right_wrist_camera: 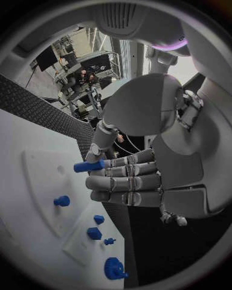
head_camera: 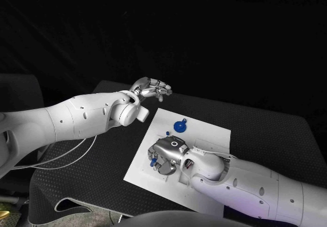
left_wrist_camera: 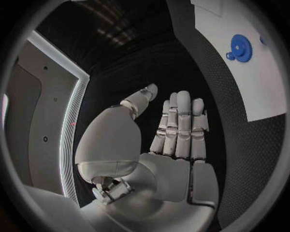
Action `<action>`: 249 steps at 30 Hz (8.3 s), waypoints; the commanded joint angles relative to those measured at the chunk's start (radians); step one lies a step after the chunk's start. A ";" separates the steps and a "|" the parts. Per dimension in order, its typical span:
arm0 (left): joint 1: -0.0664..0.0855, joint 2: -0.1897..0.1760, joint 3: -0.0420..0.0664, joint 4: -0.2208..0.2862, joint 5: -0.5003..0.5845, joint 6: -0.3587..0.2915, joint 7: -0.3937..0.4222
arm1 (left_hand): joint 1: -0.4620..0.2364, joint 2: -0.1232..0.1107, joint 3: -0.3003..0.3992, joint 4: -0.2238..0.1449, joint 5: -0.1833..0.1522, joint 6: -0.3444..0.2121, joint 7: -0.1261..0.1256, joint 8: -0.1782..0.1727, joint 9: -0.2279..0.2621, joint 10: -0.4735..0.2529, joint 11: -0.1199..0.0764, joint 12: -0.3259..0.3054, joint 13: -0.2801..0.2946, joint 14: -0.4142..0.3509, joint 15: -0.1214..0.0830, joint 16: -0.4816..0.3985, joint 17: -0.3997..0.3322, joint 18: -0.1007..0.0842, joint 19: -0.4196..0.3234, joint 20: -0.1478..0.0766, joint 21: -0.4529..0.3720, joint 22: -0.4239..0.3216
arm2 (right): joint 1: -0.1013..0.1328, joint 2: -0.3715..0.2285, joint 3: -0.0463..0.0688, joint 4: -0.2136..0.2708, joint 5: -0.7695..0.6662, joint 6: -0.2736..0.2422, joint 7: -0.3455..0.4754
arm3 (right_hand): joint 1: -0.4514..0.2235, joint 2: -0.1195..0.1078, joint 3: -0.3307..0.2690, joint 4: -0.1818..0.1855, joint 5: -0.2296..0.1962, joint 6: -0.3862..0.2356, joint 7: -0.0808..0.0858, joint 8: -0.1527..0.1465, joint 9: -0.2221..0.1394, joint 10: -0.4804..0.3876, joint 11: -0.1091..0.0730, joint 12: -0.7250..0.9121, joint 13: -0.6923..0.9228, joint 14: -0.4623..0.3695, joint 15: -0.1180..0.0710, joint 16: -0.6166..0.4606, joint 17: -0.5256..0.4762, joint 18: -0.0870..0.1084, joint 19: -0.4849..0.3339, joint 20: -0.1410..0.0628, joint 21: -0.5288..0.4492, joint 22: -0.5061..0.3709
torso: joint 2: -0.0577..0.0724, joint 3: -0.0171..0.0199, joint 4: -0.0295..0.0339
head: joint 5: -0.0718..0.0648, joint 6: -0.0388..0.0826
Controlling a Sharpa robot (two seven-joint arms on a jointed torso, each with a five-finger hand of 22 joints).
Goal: Assemble the parts on the task board
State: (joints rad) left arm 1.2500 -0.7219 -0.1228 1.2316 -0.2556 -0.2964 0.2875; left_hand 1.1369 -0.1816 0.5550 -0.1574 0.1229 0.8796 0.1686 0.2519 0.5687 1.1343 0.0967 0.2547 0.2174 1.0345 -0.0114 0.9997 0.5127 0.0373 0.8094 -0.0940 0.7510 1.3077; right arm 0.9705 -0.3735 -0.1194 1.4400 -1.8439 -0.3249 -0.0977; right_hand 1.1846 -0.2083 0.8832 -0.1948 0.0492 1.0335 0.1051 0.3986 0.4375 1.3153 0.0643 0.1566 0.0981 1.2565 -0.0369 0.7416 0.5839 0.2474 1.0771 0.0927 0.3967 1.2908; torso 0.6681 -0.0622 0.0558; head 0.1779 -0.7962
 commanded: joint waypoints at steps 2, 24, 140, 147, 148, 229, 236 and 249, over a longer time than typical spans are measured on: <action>0.002 0.002 0.001 0.003 0.006 0.014 0.011 | -0.007 0.005 0.002 0.005 0.003 -0.006 -0.001 0.005 -0.002 -0.009 0.001 0.005 0.001 0.005 0.000 0.004 0.001 0.006 0.005 -0.015 -0.003 0.014 | -0.005 0.002 -0.006 -0.008 -0.014 0.018 0.006 | -0.004 0.007 0.004 -0.001 -0.001 0.007 -0.003 0.005 0.002 0.003 0.000 0.001 0.002 0.000 -0.006 0.006 -0.001 0.014 0.006 0.002 0.006 0.001 | 0.000 0.0007 -0.0009 | 0.006 -0.004; 0.002 -0.002 0.001 0.006 0.006 0.015 0.010 | -0.007 0.005 0.002 0.006 0.003 -0.006 -0.001 0.006 -0.002 -0.010 0.001 0.006 0.001 0.005 0.001 0.004 0.001 0.006 0.005 -0.015 -0.004 0.015 | -0.010 -0.004 -0.011 -0.020 -0.016 0.043 0.002 | -0.007 0.010 0.003 -0.007 0.000 0.007 -0.003 0.005 0.003 0.003 0.000 0.000 0.002 0.001 -0.006 0.006 -0.002 0.014 0.007 0.001 0.006 0.003 | 0.000 0.0011 -0.0040 | 0.011 -0.008; -0.042 0.020 -0.031 -0.039 0.032 0.058 0.022 | -0.023 0.003 -0.006 0.018 -0.009 -0.012 0.001 0.009 -0.003 -0.011 0.000 0.015 0.005 0.004 0.000 0.002 0.004 0.006 0.005 -0.015 -0.008 0.017 | 0.189 -0.507 -0.111 0.214 0.933 0.330 -0.362 | -0.283 0.089 -0.505 0.080 0.115 -0.052 -0.013 -0.048 0.051 -0.168 -0.085 0.972 0.849 -0.010 -0.090 0.599 0.308 0.014 0.086 -0.128 0.458 0.037 | -0.069 0.0244 -0.0772 | -0.143 -0.021; -0.045 0.020 -0.040 -0.029 0.032 0.063 0.020 | -0.025 0.004 -0.007 0.019 -0.009 -0.012 0.001 0.010 -0.003 -0.012 0.000 0.016 0.005 0.004 0.000 0.002 0.004 0.005 0.005 -0.015 -0.008 0.017 | 0.163 -0.487 -0.119 0.212 0.915 0.313 -0.397 | -0.324 0.097 -0.513 0.097 0.128 -0.040 -0.018 -0.046 0.057 -0.165 -0.090 0.989 0.871 0.001 -0.095 0.609 0.318 0.014 0.097 -0.133 0.469 0.036 | -0.076 0.0220 -0.0775 | -0.152 -0.031; -0.045 0.020 -0.041 -0.027 0.032 0.064 0.020 | -0.025 0.004 -0.007 0.019 -0.009 -0.012 0.001 0.010 -0.003 -0.012 0.000 0.016 0.005 0.004 0.000 0.002 0.004 0.005 0.005 -0.015 -0.008 0.017 | 0.157 -0.482 -0.119 0.210 0.909 0.306 -0.401 | -0.339 0.098 -0.516 0.105 0.133 -0.038 -0.019 -0.046 0.058 -0.164 -0.090 0.990 0.874 0.003 -0.095 0.610 0.320 0.014 0.099 -0.134 0.470 0.036 | -0.076 0.0218 -0.0773 | -0.153 -0.032; -0.045 0.003 -0.042 -0.009 0.025 0.091 -0.017 | -0.042 0.005 -0.014 0.032 -0.014 -0.022 0.004 0.009 -0.006 -0.025 0.003 0.016 0.004 -0.001 0.003 0.001 0.006 0.005 0.000 -0.014 -0.011 0.019 | 0.113 -0.338 -0.113 0.119 0.951 0.176 -0.433 | -0.411 0.061 -0.175 0.049 0.184 0.009 -0.025 -0.090 0.110 -0.112 -0.096 0.948 0.964 0.040 -0.099 0.587 0.396 0.014 0.120 -0.138 0.540 0.030 | -0.076 0.0159 -0.0752 | -0.133 -0.052; -0.045 0.005 -0.042 -0.011 0.023 0.090 -0.019 | -0.042 0.004 -0.015 0.032 -0.014 -0.022 0.004 0.009 -0.006 -0.025 0.003 0.016 0.004 -0.001 0.003 0.002 0.007 0.005 0.000 -0.014 -0.011 0.019 | 0.150 -0.332 -0.111 0.123 1.025 0.174 -0.442 | -0.420 0.066 -0.170 0.051 0.188 0.011 -0.026 -0.089 0.113 -0.109 -0.097 0.947 0.966 0.040 -0.100 0.587 0.398 0.014 0.121 -0.138 0.542 0.029 | -0.076 0.0147 -0.0746 | -0.133 -0.050; -0.044 0.008 -0.042 -0.008 0.020 0.092 -0.025 | -0.043 0.001 -0.015 0.033 -0.014 -0.023 0.004 0.009 -0.006 -0.026 0.003 0.017 0.004 -0.001 0.003 0.002 0.007 0.005 0.000 -0.013 -0.011 0.020 | 0.154 -0.260 -0.114 0.084 1.092 0.199 -0.452 | -0.435 0.061 -0.169 0.050 0.189 0.012 -0.026 -0.090 0.115 -0.109 -0.097 0.944 0.967 0.040 -0.100 0.586 0.400 0.014 0.118 -0.137 0.544 0.030 | -0.076 0.0137 -0.0759 | -0.127 -0.049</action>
State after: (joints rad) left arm 1.2059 -0.7155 -0.1653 1.2210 -0.2320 -0.2176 0.2607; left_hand 1.1012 -0.1777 0.5402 -0.1313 0.1131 0.8611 0.1729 0.2550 0.5635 1.1146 0.1014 0.2671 0.2201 1.0360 -0.0098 0.9997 0.5188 0.0321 0.8078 -0.0923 0.7432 1.3075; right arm 1.1251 -0.6364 -0.2324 1.5268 -0.7715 -0.1431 -0.5483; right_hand 0.7592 -0.1510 0.7109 -0.1436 0.2364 1.0367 0.0787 0.3082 0.5380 1.1992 -0.0304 1.1050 1.0641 1.2918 -0.1353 1.3312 0.9830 0.2352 1.1911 -0.0429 0.9369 1.3075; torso 0.5930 -0.0484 -0.0203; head 0.0509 -0.8456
